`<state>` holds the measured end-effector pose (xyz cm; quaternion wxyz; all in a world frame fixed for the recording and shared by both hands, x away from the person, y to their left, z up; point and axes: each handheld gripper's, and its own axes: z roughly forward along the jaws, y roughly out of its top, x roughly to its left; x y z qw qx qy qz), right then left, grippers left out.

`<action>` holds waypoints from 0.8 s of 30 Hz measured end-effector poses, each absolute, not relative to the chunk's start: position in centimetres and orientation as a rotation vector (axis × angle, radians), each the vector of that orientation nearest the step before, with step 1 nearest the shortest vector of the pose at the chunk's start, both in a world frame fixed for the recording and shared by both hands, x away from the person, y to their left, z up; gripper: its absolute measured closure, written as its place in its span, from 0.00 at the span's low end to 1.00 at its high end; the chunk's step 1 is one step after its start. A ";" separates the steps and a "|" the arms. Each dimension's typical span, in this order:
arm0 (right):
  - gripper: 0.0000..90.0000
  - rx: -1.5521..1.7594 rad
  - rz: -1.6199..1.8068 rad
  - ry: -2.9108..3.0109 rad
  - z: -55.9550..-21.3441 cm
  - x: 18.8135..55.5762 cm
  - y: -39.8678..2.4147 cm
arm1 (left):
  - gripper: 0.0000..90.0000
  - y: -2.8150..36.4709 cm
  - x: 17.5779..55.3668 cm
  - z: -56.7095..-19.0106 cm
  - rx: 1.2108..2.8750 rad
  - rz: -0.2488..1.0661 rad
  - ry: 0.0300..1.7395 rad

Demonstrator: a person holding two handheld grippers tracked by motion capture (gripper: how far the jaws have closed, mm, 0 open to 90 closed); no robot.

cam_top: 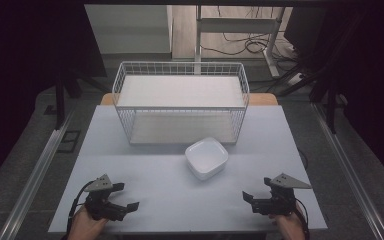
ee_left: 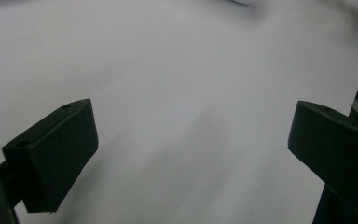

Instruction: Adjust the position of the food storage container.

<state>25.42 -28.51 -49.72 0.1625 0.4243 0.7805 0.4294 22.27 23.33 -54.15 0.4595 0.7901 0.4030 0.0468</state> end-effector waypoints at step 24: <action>0.00 1.119 1.158 2.348 -51.0 26.1 -27.1 | 0.01 22.7 22.0 -53.3 1.965 0.156 1.013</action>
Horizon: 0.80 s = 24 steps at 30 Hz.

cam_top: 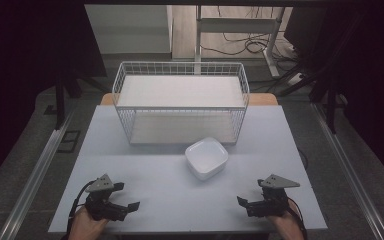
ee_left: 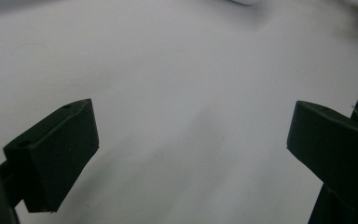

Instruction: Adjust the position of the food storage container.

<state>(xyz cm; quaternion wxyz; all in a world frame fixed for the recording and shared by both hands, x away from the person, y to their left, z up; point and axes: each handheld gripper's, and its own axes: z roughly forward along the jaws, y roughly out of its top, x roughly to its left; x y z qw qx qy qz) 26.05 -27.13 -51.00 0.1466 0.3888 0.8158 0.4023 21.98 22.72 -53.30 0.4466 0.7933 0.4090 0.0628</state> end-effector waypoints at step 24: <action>0.00 1.193 1.182 2.307 -48.6 29.6 -24.6 | 0.25 19.1 24.5 -51.6 1.970 0.145 0.991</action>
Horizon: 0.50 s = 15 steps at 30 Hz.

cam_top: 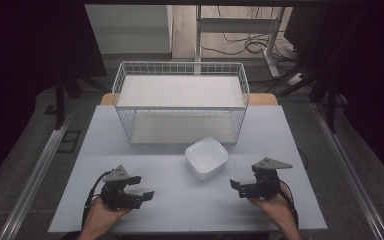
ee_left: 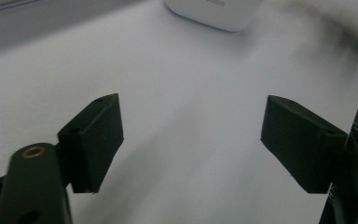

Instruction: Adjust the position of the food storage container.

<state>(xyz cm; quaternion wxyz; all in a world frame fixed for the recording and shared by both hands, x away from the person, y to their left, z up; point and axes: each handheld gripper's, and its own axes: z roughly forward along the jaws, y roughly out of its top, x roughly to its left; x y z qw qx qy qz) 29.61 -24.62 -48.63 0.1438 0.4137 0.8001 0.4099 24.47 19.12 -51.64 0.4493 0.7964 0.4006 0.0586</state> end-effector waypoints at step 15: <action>0.24 1.184 1.156 2.302 -48.1 32.0 -23.7 | 0.64 16.7 27.3 -51.3 2.017 0.192 0.971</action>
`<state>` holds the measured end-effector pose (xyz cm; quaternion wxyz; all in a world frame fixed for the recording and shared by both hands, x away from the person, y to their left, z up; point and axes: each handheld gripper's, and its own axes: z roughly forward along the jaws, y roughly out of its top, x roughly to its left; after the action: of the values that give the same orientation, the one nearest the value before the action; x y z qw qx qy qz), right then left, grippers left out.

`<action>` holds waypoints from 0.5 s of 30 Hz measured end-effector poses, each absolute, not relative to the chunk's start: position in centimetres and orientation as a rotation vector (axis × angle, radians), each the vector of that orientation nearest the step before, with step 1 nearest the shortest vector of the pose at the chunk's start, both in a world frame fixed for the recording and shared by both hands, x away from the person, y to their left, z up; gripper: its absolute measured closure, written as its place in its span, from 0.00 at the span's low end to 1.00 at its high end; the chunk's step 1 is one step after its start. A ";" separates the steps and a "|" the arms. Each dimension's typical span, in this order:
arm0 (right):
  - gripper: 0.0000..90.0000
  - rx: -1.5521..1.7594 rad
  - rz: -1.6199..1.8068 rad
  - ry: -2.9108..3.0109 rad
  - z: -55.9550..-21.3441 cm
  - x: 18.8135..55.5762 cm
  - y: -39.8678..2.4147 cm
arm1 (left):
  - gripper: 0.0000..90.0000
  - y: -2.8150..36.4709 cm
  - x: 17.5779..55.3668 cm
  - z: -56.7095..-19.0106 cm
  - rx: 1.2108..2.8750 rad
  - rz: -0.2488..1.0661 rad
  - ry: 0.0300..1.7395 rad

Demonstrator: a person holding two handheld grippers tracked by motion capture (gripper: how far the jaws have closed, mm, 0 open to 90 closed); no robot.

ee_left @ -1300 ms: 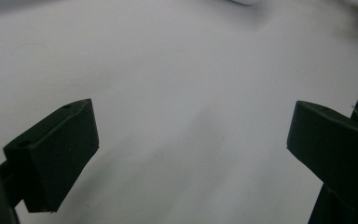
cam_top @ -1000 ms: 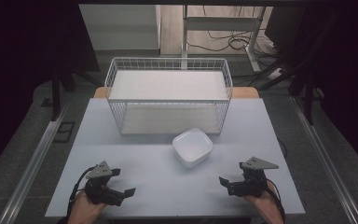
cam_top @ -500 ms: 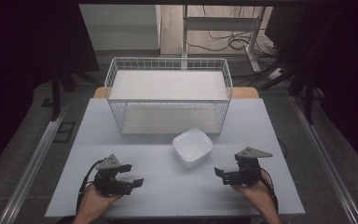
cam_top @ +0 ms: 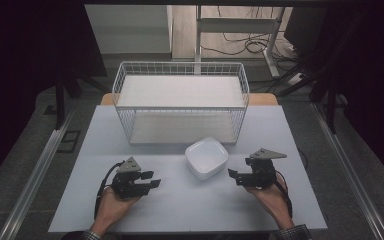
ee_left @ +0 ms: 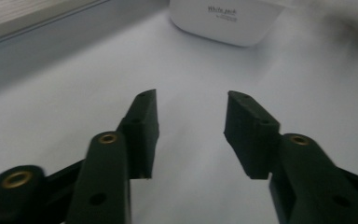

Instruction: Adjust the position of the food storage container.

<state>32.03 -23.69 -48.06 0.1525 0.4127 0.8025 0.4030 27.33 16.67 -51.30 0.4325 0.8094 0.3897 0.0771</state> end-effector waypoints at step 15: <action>0.77 1.156 1.133 2.298 -47.6 35.9 -23.0 | 0.98 12.8 31.0 -51.8 2.006 0.191 0.997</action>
<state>35.86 -23.01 -47.61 0.1647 0.4056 0.8064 0.3976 30.96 12.78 -51.79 0.4319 0.8047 0.4000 0.0766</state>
